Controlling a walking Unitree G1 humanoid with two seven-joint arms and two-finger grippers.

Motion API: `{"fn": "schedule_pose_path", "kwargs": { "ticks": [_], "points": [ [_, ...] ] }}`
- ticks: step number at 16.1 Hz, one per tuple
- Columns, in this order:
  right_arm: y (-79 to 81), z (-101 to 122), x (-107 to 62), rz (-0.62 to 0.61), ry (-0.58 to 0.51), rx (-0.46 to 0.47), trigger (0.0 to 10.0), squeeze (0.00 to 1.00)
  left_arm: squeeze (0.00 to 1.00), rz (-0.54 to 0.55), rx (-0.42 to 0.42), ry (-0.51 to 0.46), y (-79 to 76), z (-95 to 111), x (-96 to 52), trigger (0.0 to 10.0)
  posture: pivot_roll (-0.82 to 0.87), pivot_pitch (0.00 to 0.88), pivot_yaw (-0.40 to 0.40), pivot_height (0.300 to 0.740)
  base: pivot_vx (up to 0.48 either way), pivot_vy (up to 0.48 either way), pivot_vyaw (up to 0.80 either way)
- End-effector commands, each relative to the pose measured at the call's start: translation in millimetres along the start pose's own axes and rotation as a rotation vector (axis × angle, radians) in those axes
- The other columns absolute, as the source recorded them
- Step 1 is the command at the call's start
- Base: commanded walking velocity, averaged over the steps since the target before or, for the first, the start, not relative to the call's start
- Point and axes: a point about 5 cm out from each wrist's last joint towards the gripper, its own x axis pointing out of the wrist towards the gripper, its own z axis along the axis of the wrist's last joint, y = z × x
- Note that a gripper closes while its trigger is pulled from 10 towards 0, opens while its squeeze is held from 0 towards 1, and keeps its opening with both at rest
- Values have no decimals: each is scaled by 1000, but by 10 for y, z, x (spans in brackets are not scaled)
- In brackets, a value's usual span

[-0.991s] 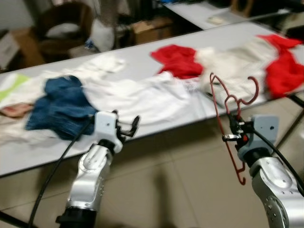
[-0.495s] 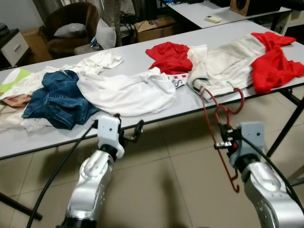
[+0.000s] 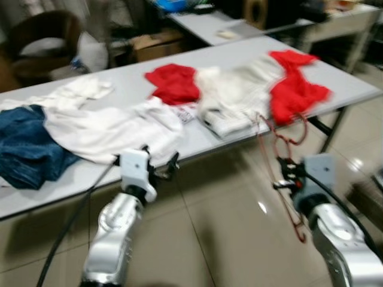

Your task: Hang hanger

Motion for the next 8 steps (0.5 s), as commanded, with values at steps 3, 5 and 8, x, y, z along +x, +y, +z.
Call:
{"fn": "schedule_pose_path", "kwargs": {
  "ticks": [3, 5, 8],
  "points": [
    [3, 66, -33, 22, -32, -16, 10000, 0, 396, 30, 4, 17, 26, -15, 34, 10000, -143, 12, 81, 740, 403, 0, 0],
    [56, 80, -46, 88, -30, -104, 10000, 0, 396, 24, 16, 21, 21, -20, 32, 10000, -143, 14, 80, 740, 405, 0, 400],
    [115, 131, -18, 106, -79, -45, 10000, 0, 384, -7, 31, 13, 13, 7, 38, 10000, -131, 5, 78, 740, 373, 0, 533]
  ]
}}
